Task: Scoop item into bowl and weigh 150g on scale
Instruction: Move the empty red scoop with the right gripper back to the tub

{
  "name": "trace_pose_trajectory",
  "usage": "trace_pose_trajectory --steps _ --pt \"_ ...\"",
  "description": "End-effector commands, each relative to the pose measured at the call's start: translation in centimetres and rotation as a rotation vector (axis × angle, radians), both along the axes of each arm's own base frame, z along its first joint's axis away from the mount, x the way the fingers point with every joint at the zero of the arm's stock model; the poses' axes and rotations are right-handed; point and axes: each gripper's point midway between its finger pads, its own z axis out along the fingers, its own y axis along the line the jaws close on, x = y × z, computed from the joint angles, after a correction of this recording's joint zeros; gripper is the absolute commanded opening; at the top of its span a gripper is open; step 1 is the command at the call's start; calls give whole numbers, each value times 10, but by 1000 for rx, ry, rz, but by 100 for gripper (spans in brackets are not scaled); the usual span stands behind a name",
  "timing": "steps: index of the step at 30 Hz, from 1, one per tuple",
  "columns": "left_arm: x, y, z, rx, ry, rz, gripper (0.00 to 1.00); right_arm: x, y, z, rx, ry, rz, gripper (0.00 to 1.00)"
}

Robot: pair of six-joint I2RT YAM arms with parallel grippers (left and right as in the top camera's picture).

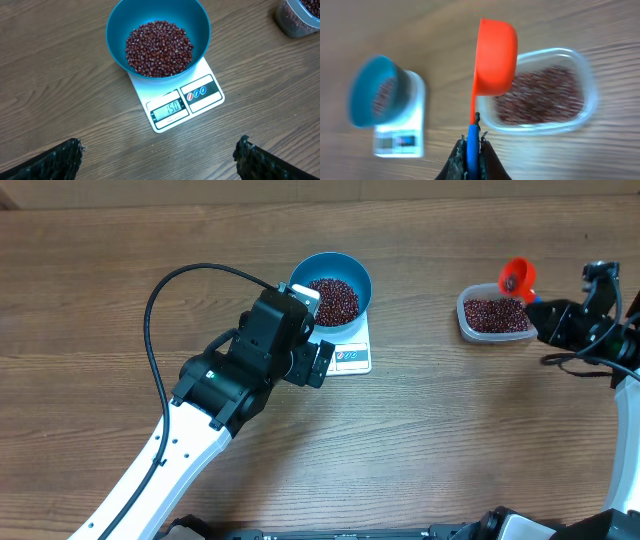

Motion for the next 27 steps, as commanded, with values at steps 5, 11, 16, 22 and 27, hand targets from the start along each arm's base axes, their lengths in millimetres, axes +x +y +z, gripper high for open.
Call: trace_pose_trajectory --steps 5,11,16,22,27 --pt "2 2 10 -6 -26 6 100 -3 -4 -6 -270 -5 112 4" --pt "2 2 10 -6 -26 6 100 -1 2 -14 -373 43 120 4" --pt "2 2 10 -6 -26 6 99 1 -2 -27 -565 133 94 4" --pt "2 2 10 -6 -26 6 100 3 -8 -42 -692 215 77 4" --pt "2 2 10 -6 -26 6 99 6 -13 -53 -698 253 47 4"
